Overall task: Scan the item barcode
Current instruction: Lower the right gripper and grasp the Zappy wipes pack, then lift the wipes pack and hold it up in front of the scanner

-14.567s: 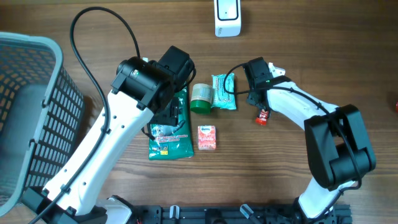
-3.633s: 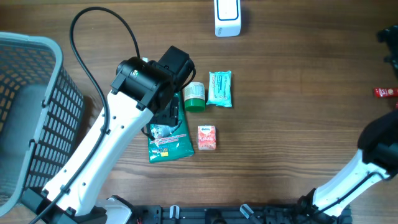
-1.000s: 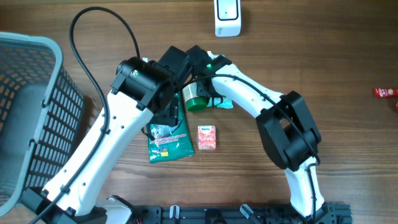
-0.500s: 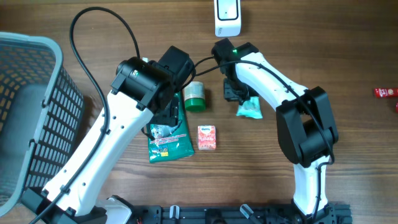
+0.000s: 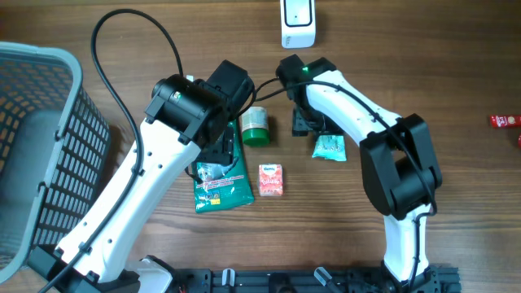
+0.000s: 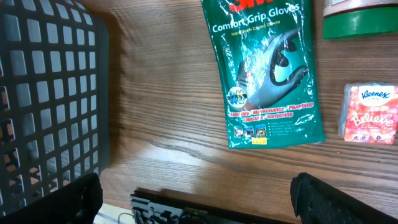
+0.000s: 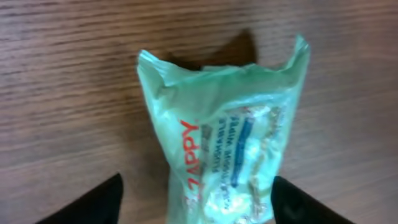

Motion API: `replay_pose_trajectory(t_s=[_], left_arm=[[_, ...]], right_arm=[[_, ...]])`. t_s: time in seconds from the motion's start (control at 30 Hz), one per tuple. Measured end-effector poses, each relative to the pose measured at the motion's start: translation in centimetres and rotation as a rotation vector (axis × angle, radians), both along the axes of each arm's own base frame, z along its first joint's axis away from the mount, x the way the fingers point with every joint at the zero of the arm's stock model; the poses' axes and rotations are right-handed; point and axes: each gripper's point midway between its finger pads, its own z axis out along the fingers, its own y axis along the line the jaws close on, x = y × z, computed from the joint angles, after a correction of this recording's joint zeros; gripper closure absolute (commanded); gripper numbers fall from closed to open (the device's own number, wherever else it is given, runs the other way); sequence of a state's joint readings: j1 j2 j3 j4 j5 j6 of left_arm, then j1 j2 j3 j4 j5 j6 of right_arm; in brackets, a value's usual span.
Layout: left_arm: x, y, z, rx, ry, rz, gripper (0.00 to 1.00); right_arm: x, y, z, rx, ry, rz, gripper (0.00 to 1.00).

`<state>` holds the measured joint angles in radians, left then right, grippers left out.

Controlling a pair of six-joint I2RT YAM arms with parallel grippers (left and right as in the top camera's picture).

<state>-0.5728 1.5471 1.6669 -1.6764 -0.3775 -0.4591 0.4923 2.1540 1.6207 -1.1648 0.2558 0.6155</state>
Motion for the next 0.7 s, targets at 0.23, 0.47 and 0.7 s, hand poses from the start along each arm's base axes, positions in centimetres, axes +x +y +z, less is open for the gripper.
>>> replay_pose_trajectory(t_s=[0.23, 0.47, 0.7], left_arm=[[0.0, 0.0, 0.0, 0.0, -0.001, 0.0, 0.0], [0.0, 0.0, 0.0, 0.0, -0.001, 0.0, 0.0], [0.0, 0.0, 0.0, 0.0, 0.0, 0.0, 0.0]], right_arm=[[-1.1, -1.2, -2.2, -0.013, -0.078, -0.056, 0.68], [-1.2, -1.9, -2.1, -0.036, -0.13, -0.098, 0.96], [-0.9, -1.2, -1.5, 0.036, -0.144, -0.155, 0.96]])
